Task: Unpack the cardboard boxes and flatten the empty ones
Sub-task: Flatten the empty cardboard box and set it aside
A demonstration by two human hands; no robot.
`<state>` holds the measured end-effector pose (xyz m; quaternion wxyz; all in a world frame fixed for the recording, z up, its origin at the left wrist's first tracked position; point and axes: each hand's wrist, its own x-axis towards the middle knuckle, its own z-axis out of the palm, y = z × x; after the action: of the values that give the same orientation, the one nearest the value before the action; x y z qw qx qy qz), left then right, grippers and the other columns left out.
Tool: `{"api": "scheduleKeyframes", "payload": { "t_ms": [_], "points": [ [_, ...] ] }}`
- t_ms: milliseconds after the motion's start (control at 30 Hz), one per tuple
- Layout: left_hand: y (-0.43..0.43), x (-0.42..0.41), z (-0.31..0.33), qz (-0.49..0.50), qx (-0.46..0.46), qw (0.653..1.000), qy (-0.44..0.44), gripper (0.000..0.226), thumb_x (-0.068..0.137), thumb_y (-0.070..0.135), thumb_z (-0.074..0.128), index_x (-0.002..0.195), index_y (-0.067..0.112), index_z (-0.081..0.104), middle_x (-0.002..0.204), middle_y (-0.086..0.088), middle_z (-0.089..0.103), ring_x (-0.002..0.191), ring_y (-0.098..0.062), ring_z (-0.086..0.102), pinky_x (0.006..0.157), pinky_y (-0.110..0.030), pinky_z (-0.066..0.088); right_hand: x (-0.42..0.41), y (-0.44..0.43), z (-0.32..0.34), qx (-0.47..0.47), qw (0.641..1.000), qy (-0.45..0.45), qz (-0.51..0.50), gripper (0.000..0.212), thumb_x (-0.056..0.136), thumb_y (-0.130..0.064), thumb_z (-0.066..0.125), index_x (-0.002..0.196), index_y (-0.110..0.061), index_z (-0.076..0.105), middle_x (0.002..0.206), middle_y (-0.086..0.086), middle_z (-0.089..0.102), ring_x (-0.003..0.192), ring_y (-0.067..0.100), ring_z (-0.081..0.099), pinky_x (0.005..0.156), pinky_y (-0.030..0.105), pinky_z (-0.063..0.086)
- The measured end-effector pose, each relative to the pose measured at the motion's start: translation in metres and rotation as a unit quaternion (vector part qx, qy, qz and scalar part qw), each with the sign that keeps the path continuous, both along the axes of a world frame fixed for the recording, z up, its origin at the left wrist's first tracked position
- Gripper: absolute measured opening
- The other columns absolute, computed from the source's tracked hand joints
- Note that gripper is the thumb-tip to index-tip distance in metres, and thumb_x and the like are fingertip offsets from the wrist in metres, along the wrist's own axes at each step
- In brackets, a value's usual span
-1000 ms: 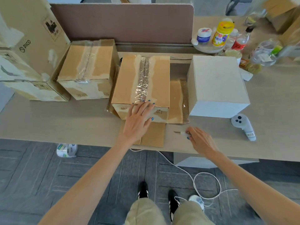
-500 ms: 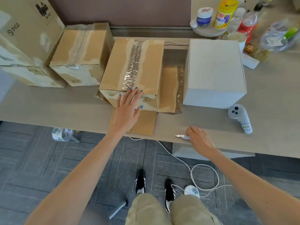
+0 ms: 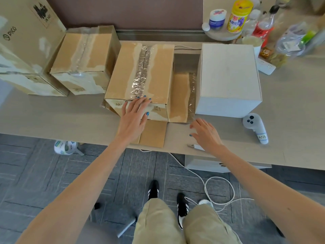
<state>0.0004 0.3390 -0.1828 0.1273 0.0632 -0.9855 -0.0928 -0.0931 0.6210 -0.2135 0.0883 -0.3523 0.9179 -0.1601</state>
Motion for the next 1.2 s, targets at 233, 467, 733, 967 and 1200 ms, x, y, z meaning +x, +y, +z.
{"api": "scheduleKeyframes", "payload": {
  "t_ms": [233, 467, 733, 967, 1200],
  "points": [
    [-0.029, -0.015, 0.011, -0.003, 0.020, 1.000, 0.011, 0.046, 0.099, 0.017, 0.047, 0.144, 0.024, 0.042, 0.152, 0.005, 0.039, 0.142, -0.019, 0.032, 0.120, -0.047, 0.015, -0.011, -0.087, 0.055, -0.142, 0.985, 0.094, -0.040, 0.017, 0.092, -0.019, 0.059, 0.104, -0.008, 0.053, 0.102, 0.003, 0.053, 0.090, 0.022, 0.052, 0.079, 0.032, 0.042],
    [-0.084, -0.029, 0.018, -0.001, 0.037, 0.998, -0.044, 0.055, 0.095, 0.041, 0.036, 0.148, 0.030, 0.038, 0.160, 0.002, 0.028, 0.150, -0.022, 0.016, 0.121, -0.049, 0.010, -0.023, -0.144, 0.060, -0.132, 0.985, 0.109, -0.030, 0.025, 0.093, -0.026, 0.055, 0.113, -0.013, 0.056, 0.119, 0.002, 0.050, 0.106, 0.021, 0.050, 0.088, 0.040, 0.045],
    [-0.142, -0.040, 0.026, -0.043, 0.008, 0.983, -0.178, 0.076, 0.091, 0.067, 0.046, 0.155, 0.031, 0.026, 0.165, -0.013, 0.006, 0.153, -0.033, 0.000, 0.123, -0.048, 0.011, -0.030, -0.160, 0.053, -0.034, 0.993, 0.111, -0.011, 0.050, 0.089, -0.050, 0.053, 0.126, -0.016, 0.052, 0.138, 0.004, 0.044, 0.124, 0.023, 0.045, 0.103, 0.039, 0.038],
    [-0.157, -0.053, 0.046, -0.134, -0.184, 0.960, -0.166, 0.073, 0.093, 0.057, 0.046, 0.154, 0.021, 0.028, 0.148, -0.028, 0.038, 0.138, -0.043, 0.038, 0.086, -0.050, 0.055, -0.034, -0.159, 0.062, 0.008, 0.981, 0.189, 0.032, 0.056, 0.086, -0.055, 0.045, 0.115, -0.009, 0.061, 0.126, 0.010, 0.058, 0.107, 0.023, 0.062, 0.084, 0.035, 0.053],
    [-0.166, -0.056, 0.048, -0.206, -0.336, 0.903, -0.173, 0.058, 0.096, 0.053, 0.030, 0.135, 0.016, 0.050, 0.125, -0.030, 0.060, 0.113, -0.040, 0.064, 0.062, -0.039, 0.059, -0.036, -0.157, 0.064, 0.004, 0.966, 0.249, 0.065, 0.050, 0.082, -0.048, 0.063, 0.109, -0.006, 0.065, 0.118, 0.012, 0.064, 0.096, 0.024, 0.068, 0.073, 0.032, 0.055]
  ]
}}
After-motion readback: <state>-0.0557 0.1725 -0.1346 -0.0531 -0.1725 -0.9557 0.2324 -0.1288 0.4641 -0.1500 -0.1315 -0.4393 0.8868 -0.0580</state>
